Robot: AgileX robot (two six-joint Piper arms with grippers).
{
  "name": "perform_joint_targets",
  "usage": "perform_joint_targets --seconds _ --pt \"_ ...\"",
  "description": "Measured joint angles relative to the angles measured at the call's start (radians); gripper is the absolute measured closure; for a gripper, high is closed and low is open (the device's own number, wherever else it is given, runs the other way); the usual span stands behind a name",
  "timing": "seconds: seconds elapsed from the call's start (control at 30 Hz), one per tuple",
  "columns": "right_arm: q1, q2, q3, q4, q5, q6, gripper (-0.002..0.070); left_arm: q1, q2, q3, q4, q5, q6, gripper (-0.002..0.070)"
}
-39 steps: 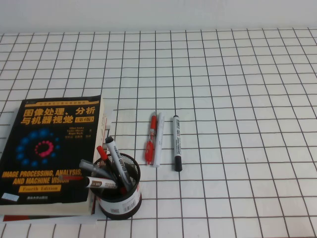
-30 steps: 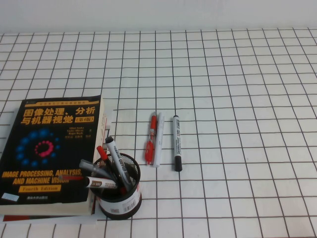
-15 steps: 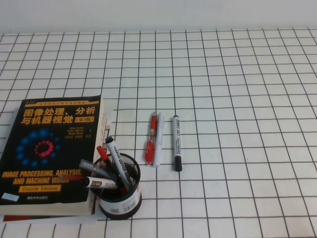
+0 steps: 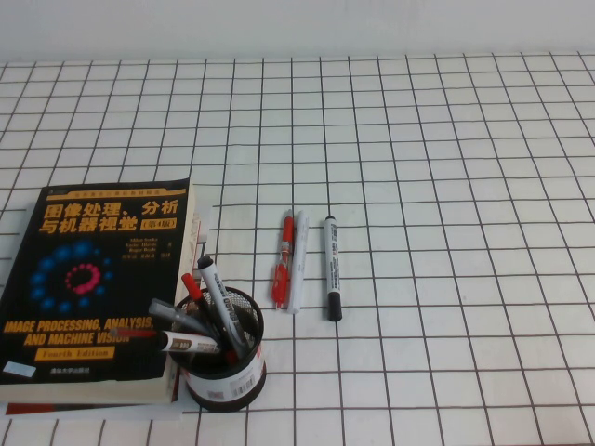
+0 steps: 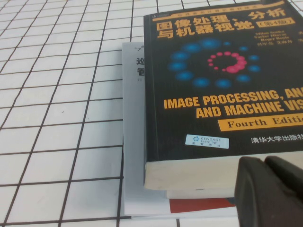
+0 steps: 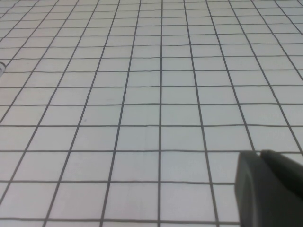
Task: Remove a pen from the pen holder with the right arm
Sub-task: 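Take a marker out of the pen holder and lay it on the table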
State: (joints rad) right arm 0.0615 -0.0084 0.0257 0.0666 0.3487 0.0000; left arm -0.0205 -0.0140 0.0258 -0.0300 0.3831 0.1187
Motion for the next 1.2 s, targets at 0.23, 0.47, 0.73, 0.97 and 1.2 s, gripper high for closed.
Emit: perform_joint_targets --seconds 0.23,0.47,0.73,0.97,1.2 --pt "0.0 0.0 0.0 0.063 -0.087 0.0 0.0692 0.0 0.0 0.0 0.0 0.0 0.0 0.0679" --pt "0.0 0.0 0.0 0.268 -0.314 0.0 0.0692 0.0 0.0 0.0 0.0 0.0 0.0 0.0679" --pt "0.0 0.0 0.0 0.438 -0.365 0.0 0.0692 0.0 0.0 0.0 0.0 0.0 0.0 0.0679" --pt "0.0 0.0 0.0 0.53 -0.355 0.0 0.0692 0.0 0.0 0.0 0.0 0.0 0.0 0.0679" --pt "0.0 0.048 -0.094 0.568 -0.107 0.0 0.0692 0.0 0.0 0.0 0.0 0.0 0.0 0.0679"
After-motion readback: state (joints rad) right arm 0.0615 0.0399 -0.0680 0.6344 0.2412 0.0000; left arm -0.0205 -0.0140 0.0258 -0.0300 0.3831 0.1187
